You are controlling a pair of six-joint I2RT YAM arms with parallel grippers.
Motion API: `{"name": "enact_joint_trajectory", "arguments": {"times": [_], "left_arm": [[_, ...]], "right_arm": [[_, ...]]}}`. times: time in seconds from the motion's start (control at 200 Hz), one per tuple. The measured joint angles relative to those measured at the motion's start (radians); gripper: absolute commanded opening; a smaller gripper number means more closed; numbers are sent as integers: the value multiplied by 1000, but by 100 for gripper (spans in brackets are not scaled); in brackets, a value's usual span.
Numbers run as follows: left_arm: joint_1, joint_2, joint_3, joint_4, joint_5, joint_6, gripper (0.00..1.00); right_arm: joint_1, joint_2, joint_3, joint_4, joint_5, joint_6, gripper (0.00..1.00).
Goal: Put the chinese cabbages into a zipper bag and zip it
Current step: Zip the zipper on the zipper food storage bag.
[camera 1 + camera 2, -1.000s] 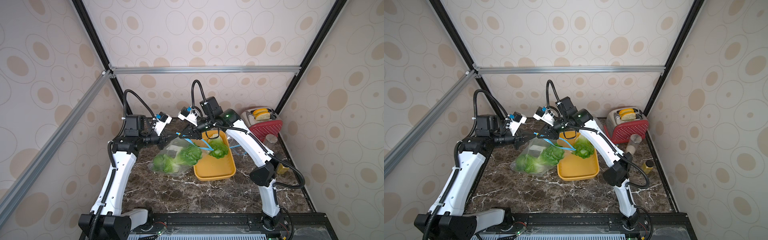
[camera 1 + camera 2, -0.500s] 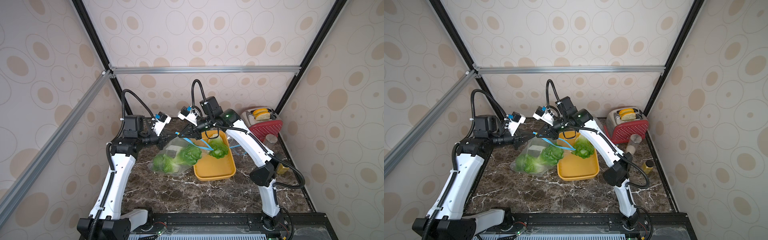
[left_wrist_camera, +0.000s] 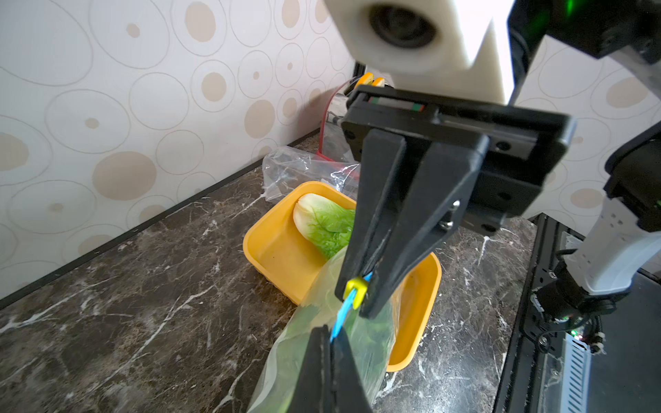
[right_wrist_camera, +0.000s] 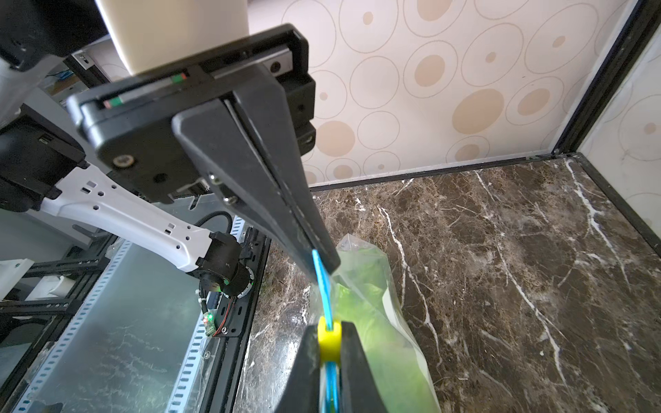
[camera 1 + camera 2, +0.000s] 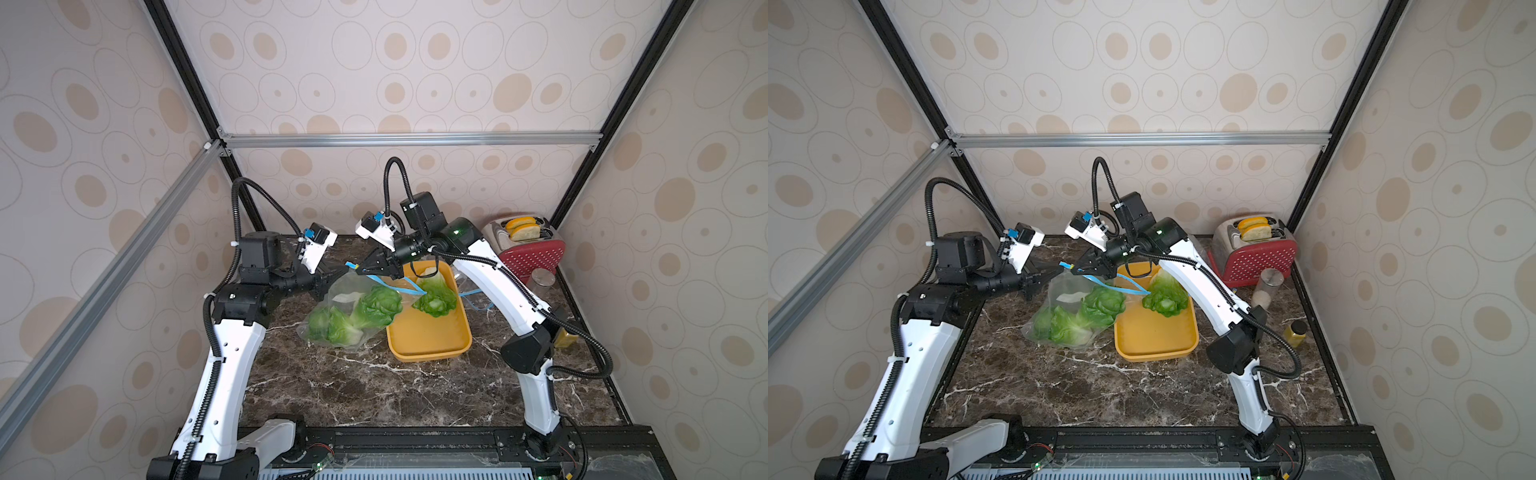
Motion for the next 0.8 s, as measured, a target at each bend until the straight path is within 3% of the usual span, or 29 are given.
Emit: {"name": "enact_joint_trajectory", "arguments": {"times": [0.796], "left_arm": [[0, -51, 19, -6, -239, -56, 0]], "right_arm": [[-3, -90, -110, -53, 87, 8, 3]]}}
